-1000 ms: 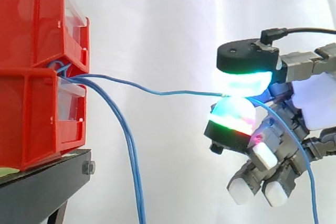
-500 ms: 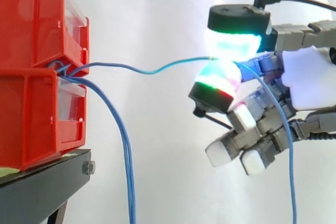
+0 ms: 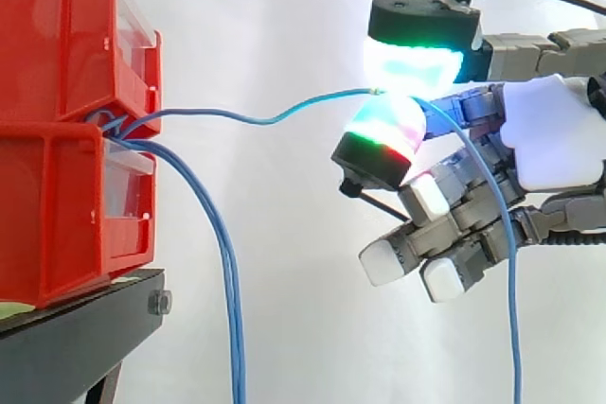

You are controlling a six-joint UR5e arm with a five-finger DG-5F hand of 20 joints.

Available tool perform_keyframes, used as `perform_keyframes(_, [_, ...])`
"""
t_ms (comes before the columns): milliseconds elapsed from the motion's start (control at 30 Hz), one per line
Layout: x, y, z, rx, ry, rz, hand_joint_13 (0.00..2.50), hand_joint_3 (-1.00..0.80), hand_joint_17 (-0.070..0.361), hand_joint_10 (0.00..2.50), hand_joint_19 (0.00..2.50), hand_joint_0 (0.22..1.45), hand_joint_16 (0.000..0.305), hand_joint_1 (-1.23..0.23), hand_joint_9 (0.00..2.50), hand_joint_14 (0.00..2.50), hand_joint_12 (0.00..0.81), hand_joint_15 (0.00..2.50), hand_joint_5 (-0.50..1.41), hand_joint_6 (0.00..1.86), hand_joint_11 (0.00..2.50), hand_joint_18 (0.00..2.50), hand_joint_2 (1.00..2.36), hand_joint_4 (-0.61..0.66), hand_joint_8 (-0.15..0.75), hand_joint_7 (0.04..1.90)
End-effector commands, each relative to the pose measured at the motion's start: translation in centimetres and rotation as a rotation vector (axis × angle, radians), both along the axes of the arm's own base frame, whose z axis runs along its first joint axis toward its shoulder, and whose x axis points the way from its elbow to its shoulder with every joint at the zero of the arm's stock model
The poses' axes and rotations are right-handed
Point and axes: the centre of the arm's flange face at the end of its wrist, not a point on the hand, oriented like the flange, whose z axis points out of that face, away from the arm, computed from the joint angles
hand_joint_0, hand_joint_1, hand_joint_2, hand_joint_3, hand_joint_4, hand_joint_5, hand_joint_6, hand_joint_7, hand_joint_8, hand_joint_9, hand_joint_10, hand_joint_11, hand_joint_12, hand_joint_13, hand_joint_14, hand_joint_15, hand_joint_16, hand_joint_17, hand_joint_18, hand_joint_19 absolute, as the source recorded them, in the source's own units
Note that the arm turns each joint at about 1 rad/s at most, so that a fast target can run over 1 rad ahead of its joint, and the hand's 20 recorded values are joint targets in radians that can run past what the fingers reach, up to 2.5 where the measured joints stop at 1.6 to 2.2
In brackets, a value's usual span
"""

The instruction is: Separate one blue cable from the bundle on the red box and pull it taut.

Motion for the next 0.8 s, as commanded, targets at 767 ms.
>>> perform_keyframes(767, [-0.02, -0.01, -0.01, 0.0, 0.002, -0.001, 0.73, 0.04, 0.139, 0.01, 0.3, 0.55, 0.062, -0.76, 1.1, 0.01, 0.466, 0.29, -0.1, 0.9, 0.26, 0.75, 1.19, -0.01, 0.432, 1.34])
